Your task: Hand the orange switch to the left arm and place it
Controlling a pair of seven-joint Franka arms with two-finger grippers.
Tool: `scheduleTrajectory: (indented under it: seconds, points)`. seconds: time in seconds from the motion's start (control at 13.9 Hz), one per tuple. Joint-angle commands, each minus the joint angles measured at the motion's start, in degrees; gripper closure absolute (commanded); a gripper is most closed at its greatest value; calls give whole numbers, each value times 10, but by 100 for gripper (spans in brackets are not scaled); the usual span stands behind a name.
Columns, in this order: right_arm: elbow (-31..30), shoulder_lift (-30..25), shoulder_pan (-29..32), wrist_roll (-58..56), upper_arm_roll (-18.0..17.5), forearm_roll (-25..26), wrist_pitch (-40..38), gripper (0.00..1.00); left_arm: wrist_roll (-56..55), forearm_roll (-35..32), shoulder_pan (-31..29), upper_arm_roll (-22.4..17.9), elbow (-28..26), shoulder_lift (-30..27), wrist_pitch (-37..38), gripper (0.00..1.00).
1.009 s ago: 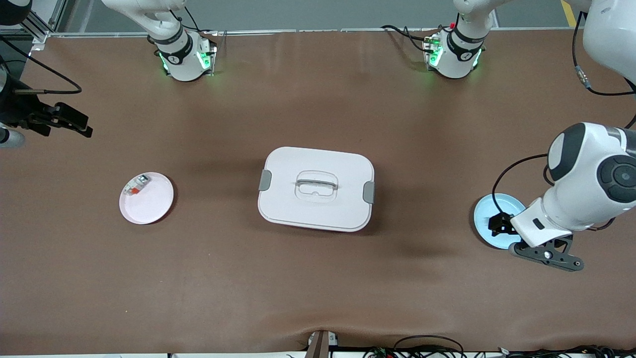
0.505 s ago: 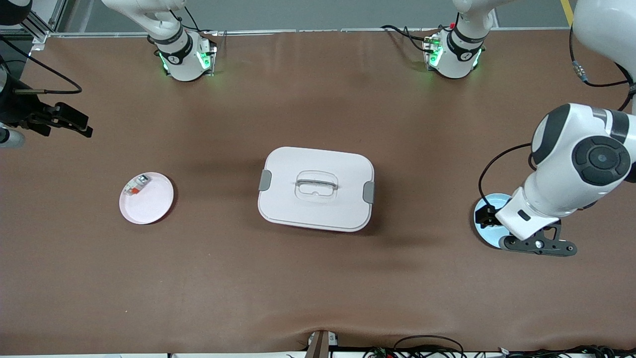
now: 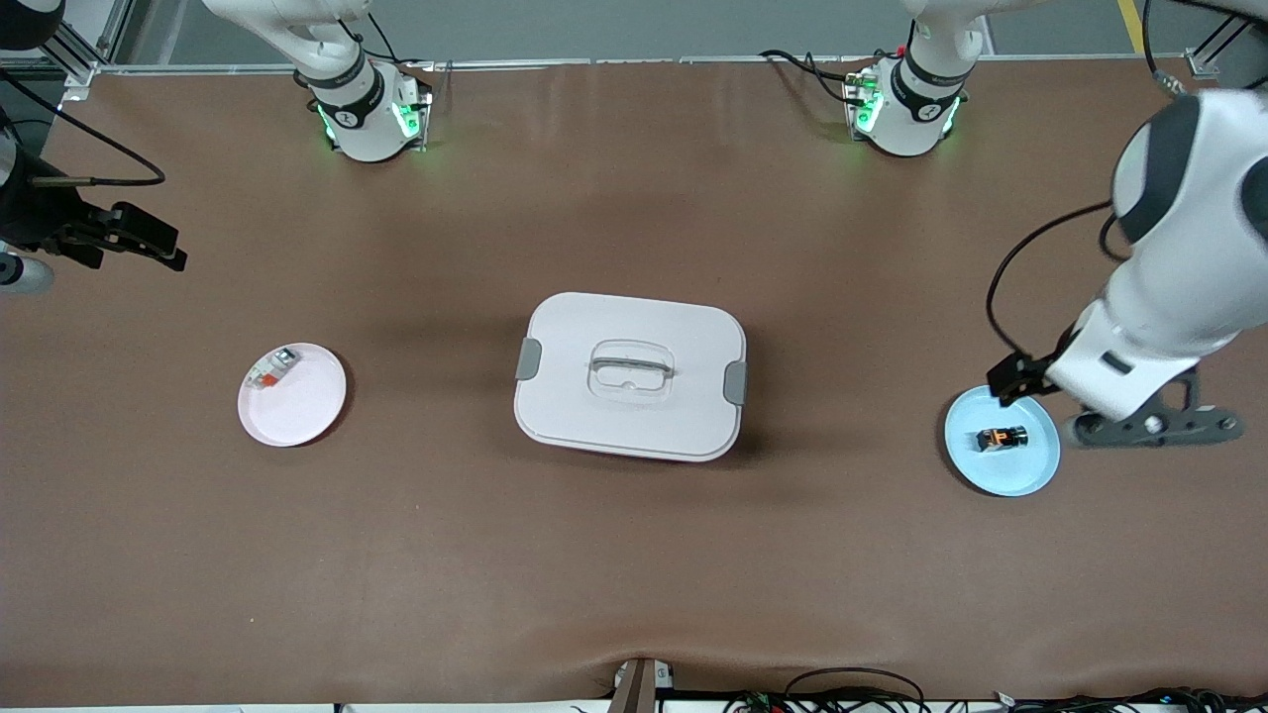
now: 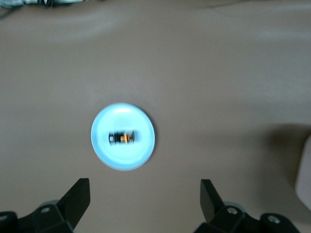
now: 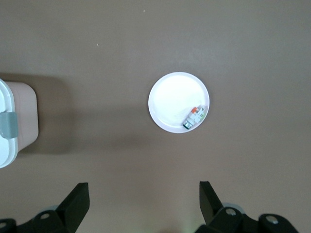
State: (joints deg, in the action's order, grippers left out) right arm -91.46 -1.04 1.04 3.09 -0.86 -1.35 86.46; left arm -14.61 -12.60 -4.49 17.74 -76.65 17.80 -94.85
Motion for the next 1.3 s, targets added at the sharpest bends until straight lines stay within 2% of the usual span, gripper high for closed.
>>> scheduleTrajectory:
  seconds: [0.0,0.14,0.5,0.87,1.23]
  points:
    - [10,0,8,6,-6,8,-12,0,19,43,64,-102,-51,-84,34,0]
    - [11,0,9,6,-6,8,-12,0,38,46,78,-131,-111,-145,34,0]
    - [12,0,8,5,-6,8,-12,0,57,70,60,-131,-189,-222,32,0]
    - [15,0,9,6,-5,9,-12,0,85,100,48,-131,-227,-272,34,0]
    - [19,0,9,5,-5,8,-12,0,88,105,48,-130,-218,-281,63,0]
